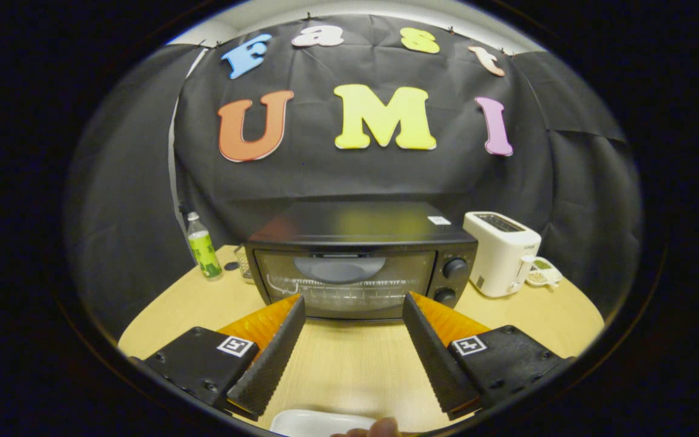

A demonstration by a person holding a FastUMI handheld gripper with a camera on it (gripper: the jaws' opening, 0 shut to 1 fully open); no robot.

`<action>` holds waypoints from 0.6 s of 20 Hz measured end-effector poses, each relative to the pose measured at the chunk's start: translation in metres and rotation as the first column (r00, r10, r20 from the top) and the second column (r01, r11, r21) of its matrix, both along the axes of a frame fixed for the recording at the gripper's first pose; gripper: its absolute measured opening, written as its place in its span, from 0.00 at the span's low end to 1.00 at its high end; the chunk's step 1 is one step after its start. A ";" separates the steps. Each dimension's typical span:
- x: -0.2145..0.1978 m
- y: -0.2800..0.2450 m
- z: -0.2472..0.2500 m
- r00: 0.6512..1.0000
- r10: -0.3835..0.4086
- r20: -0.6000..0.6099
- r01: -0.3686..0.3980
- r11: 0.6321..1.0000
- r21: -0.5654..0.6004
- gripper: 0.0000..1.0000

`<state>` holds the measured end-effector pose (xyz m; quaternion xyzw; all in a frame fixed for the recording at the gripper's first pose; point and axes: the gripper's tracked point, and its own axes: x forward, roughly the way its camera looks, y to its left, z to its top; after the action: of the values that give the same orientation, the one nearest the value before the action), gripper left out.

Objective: Open the toaster oven, put the food inside, and close the toaster oven door.

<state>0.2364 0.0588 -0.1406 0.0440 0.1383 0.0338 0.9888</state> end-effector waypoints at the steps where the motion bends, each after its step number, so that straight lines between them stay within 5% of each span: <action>1: -0.008 -0.001 0.014 1.000 0.006 0.016 -0.006 1.000 -0.004 1.00; 6: -0.075 -0.006 0.098 0.989 0.039 0.146 -0.034 0.999 -0.036 1.00; 12: -0.181 -0.044 0.124 0.981 0.003 0.196 -0.001 1.000 -0.011 1.00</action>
<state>0.0559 0.0149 -0.0164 0.0351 0.0405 0.0384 0.9978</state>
